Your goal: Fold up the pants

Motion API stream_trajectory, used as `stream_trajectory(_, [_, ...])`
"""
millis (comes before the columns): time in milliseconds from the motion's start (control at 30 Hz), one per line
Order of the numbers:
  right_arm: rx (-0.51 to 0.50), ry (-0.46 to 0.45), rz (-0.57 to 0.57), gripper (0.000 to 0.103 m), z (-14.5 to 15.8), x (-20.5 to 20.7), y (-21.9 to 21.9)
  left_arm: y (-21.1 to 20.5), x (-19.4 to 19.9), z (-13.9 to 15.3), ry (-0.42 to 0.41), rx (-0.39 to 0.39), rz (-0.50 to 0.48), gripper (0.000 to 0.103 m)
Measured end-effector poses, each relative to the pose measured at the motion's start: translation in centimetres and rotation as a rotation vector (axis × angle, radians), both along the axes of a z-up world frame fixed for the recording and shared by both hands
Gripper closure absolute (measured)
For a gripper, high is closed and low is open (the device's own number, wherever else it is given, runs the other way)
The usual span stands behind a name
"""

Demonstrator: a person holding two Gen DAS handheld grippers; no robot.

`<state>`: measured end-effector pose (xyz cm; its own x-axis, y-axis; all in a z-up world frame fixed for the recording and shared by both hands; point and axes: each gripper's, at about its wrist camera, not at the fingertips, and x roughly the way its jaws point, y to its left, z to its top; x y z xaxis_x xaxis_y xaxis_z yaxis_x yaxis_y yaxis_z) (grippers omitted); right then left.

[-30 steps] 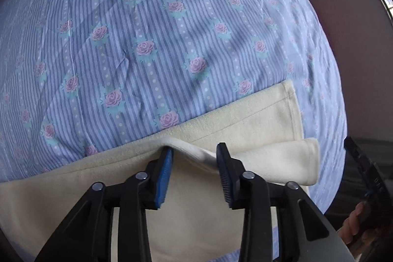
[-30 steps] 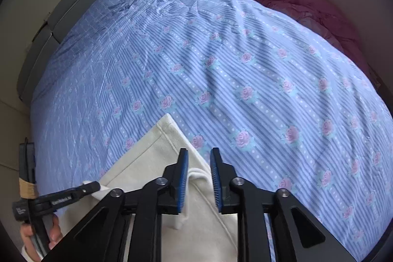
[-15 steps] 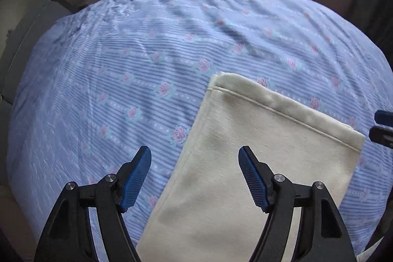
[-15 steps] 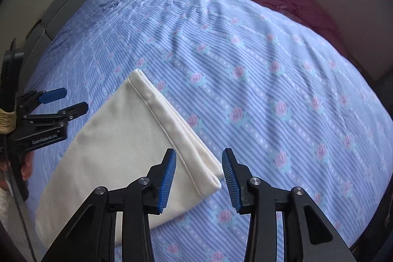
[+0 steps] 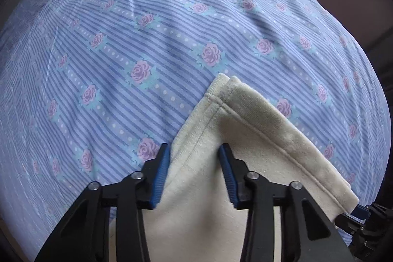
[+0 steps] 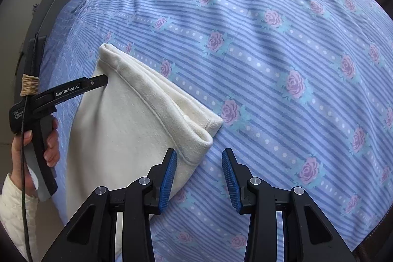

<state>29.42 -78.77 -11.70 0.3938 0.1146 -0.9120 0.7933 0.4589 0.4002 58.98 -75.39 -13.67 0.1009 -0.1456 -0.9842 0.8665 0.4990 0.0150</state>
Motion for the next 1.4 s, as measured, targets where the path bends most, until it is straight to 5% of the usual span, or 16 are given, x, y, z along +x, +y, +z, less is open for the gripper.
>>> stream_trajectory(33, [0.0,0.005,0.013,0.064,-0.2,0.2,0.1,0.0,-0.1,0.1,-0.012,0.004,-0.004,0.082])
stream_trajectory(100, [-0.021,0.011,0.046,0.083,-0.3,0.8,0.4,0.3,0.1,0.4,-0.005,-0.008,-0.002,0.089])
stream_trajectory(200, [-0.039,0.014,0.066,0.088,0.2,1.3,0.5,1.4,0.3,1.1,0.025,-0.045,0.023,0.091])
stream_trajectory(767, [-0.153,-0.073,0.07,0.092,4.5,3.1,-1.2,1.9,1.8,5.0,0.041,-0.154,0.1,0.094])
stream_trajectory(1033, [-0.115,0.044,0.047,0.091,0.0,1.8,-2.4,0.0,1.7,4.8,-0.015,-0.095,0.124,0.093])
stream_trajectory(1167, [-0.175,0.085,0.048,0.055,1.7,1.5,-3.0,1.7,0.3,8.7,-0.033,-0.172,0.147,0.067])
stream_trajectory(1233, [-0.259,0.096,0.059,0.049,3.9,1.1,-2.9,3.7,-1.3,11.0,-0.045,-0.211,0.164,0.052])
stream_trajectory(1400, [-0.428,0.013,0.185,0.028,10.1,0.1,-0.4,10.3,-6.7,15.9,-0.087,-0.259,0.231,0.034])
